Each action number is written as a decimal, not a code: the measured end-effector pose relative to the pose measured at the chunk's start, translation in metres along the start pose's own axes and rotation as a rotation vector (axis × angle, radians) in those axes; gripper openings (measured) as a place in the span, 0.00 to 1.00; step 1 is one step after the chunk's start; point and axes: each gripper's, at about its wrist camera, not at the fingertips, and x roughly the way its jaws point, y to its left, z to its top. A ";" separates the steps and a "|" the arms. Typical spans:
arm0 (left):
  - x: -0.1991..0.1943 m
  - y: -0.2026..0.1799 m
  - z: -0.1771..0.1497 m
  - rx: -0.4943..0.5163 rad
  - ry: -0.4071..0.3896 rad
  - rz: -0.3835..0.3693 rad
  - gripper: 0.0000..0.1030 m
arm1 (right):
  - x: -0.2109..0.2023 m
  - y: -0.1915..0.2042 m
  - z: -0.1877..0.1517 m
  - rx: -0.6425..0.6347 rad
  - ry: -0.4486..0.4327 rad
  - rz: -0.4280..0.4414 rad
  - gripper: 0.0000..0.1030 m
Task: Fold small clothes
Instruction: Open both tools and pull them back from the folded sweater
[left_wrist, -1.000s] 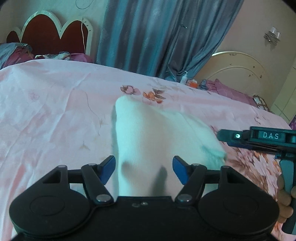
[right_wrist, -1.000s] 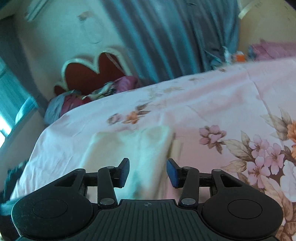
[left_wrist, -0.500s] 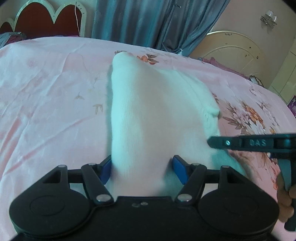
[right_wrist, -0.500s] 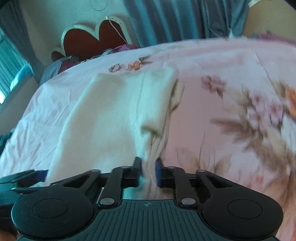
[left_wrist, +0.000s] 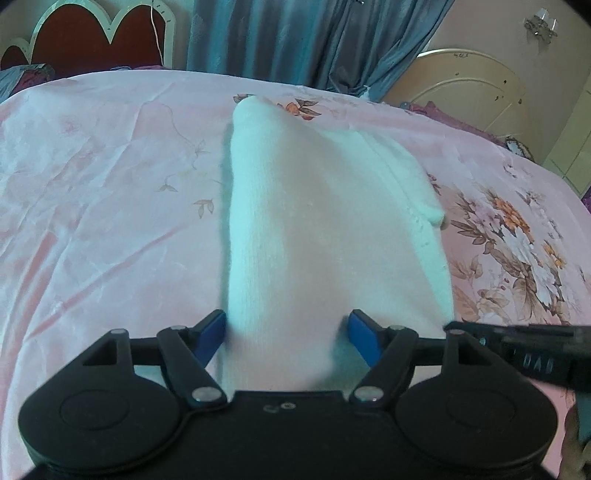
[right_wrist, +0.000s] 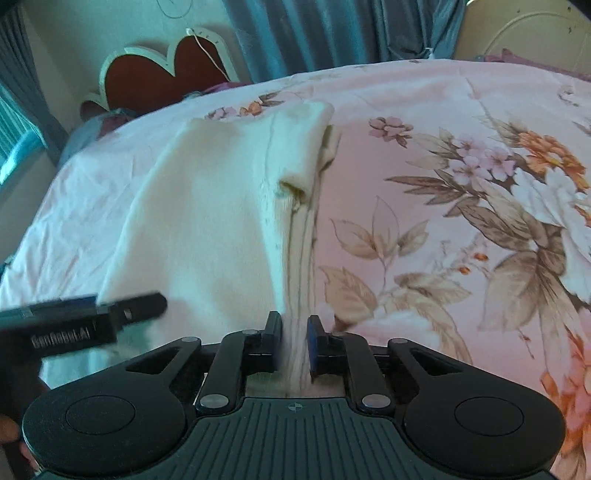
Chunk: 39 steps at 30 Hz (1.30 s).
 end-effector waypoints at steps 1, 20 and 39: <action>0.000 -0.001 0.001 0.003 0.007 0.011 0.73 | 0.000 0.005 -0.003 -0.032 -0.011 -0.024 0.15; -0.008 -0.046 -0.005 0.181 -0.007 0.359 0.88 | 0.003 0.015 -0.004 0.019 -0.009 -0.106 0.25; -0.166 -0.085 -0.043 0.144 -0.137 0.345 0.87 | -0.179 0.029 -0.070 -0.056 -0.179 -0.039 0.97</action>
